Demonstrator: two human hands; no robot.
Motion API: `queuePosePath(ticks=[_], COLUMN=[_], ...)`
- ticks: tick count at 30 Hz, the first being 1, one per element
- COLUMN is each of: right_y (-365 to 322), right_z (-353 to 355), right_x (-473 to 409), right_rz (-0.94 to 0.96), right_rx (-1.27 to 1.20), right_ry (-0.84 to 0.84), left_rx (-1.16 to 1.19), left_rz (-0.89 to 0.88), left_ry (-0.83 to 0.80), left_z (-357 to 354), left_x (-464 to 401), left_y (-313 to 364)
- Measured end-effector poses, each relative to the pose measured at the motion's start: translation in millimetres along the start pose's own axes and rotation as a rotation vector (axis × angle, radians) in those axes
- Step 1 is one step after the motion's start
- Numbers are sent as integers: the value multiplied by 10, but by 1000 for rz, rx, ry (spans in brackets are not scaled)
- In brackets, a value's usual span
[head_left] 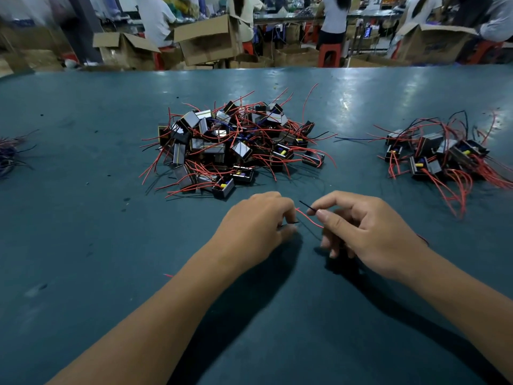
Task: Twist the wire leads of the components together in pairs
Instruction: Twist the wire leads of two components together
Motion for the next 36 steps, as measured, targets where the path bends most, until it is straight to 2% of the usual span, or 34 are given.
queuePosePath(ticks=[7,15,21,25,30,36], right_y=[-105,16,43,69,82,89], right_z=[-13,-148,-191,-131,-139,-147], right_x=[49,42,32,16,9,2], right_rz=[124,3,-71,-65,-42,-3], right_rx=[176,-234,-354,-328,-253,-156], right_ry=[82,36,58,130,131,127], left_rx=[156,245,349,502,571,607], left_rz=[-27,-5,16,39,27,40], left_ry=[26,38,1,-49,-77,-21], left_z=[108,146,178,198,152,129], left_x=[31,39,41,67,66,65], left_y=[-27,-122,-192,-211,-133,-97])
Point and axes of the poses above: each hand's wrist, its own x-axis away from the middle knuckle, its own z-axis out of the back of the hand, y = z × x, the point moved 7 cm from there along -x, towards the middle knuckle
